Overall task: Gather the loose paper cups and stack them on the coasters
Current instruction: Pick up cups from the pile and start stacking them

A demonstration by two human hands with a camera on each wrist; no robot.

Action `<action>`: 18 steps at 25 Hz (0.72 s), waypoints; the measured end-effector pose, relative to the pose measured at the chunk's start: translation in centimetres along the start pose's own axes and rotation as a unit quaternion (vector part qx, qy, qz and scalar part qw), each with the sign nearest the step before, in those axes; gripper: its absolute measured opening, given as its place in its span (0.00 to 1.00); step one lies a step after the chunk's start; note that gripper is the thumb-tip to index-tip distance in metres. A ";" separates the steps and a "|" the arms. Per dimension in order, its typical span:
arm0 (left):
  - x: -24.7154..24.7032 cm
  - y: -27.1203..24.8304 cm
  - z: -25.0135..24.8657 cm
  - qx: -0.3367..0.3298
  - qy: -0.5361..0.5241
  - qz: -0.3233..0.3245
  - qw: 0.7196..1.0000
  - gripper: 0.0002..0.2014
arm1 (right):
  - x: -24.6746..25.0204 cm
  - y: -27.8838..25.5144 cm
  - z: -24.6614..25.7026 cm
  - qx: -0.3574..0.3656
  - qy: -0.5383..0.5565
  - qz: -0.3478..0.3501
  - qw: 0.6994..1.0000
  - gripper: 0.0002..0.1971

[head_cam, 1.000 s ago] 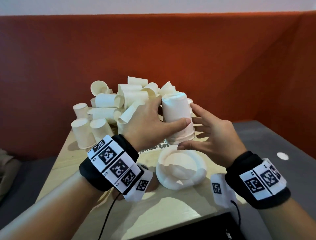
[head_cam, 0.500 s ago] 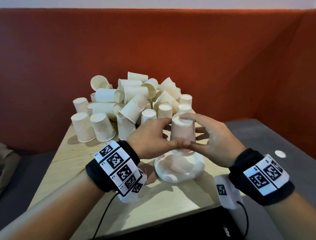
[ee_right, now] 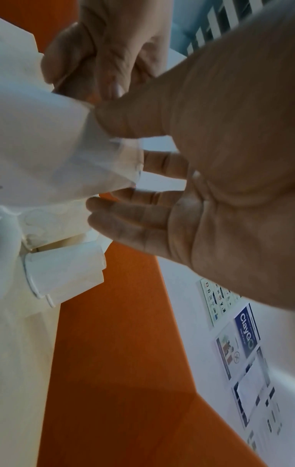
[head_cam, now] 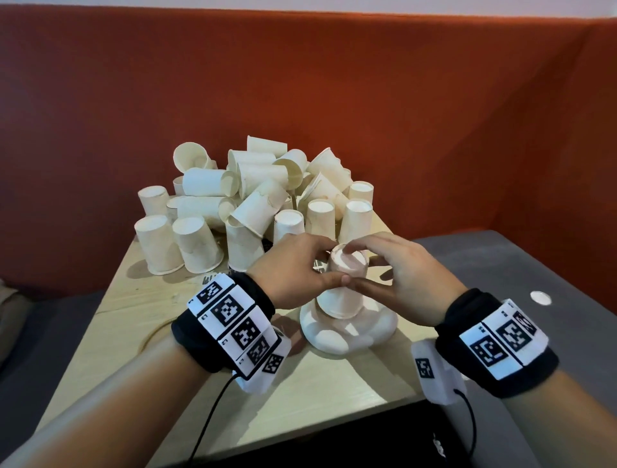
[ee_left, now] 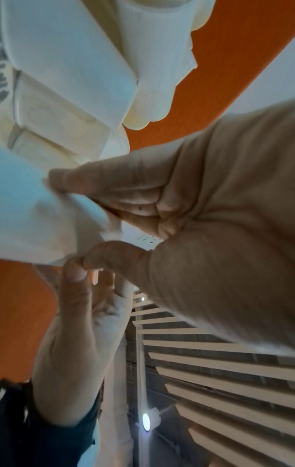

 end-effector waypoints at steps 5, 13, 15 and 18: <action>0.0 0.1 -0.2 -0.005 -0.009 0.010 1.000 0.16 | 0.4 0.4 0.9 0.002 -0.038 0.004 0.999 0.15; -0.4 -0.4 0.0 0.019 0.017 0.066 0.998 0.28 | 0.2 0.5 0.5 -0.035 -0.107 0.061 0.992 0.18; 1.3 -0.6 0.2 0.039 0.035 0.056 0.997 0.33 | 1.0 0.6 1.4 -0.023 -0.111 0.059 0.992 0.19; 4.4 -1.1 1.0 0.062 0.084 0.038 0.994 0.33 | 2.5 1.9 3.8 -0.007 -0.130 0.065 0.989 0.17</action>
Point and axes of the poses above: each hand's wrist, its own y-axis towards the middle knuckle, its own x-axis out of the back of the hand, z = x × y, the point moved 10 cm from there along y, towards the middle knuckle, and after that the axes turned 9 degrees about y, right-handed, at the moved point
